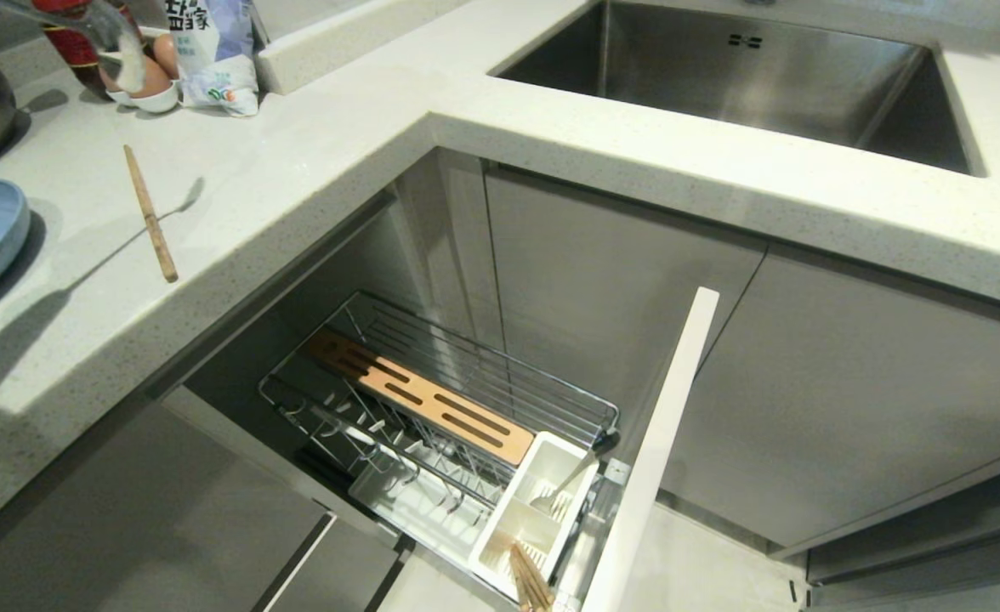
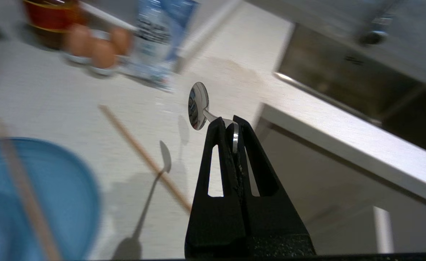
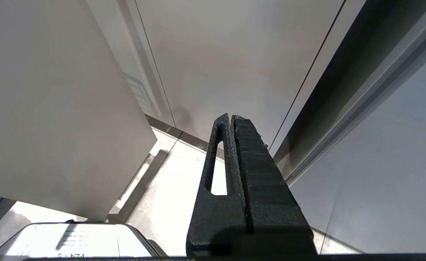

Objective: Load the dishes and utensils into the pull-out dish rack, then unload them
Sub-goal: Take the spoon out of the cupboard

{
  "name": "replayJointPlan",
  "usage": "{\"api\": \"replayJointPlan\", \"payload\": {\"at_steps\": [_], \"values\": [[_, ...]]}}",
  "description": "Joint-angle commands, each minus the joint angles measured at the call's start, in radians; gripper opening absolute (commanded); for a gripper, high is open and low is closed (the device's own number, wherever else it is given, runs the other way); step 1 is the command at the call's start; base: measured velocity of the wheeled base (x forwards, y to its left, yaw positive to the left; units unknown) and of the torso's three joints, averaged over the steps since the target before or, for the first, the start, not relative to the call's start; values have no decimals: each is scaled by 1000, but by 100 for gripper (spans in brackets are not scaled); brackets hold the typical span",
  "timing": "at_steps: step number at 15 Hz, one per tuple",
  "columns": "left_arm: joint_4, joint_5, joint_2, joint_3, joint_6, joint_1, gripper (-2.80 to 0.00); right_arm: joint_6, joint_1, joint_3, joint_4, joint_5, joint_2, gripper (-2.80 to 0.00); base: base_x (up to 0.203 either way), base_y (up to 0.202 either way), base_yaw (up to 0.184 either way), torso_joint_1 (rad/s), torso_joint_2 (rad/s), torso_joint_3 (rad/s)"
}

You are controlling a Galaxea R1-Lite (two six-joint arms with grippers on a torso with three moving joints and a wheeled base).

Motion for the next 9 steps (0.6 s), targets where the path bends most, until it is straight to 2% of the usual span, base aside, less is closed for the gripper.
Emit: {"api": "replayJointPlan", "payload": {"at_steps": [1, 4, 7, 9], "values": [[7, 3, -25, 0, 33, 117, -280, 0, 0, 0, 0, 0, 0, -280, 0, 0, 0, 0, 0, 0], [45, 3, -52, 6, 97, 298, -280, 0, 0, 0, 0, 0, 0, -280, 0, 0, 0, 0, 0, 0], [50, 3, -71, 62, 180, 415, -280, 0, 0, 0, 0, 0, 0, -280, 0, 0, 0, 0, 0, 0], [11, 1, -81, 127, 237, 490, -280, 0, 0, 0, 0, 0, 0, -280, 0, 0, 0, 0, 0, 0]]}}
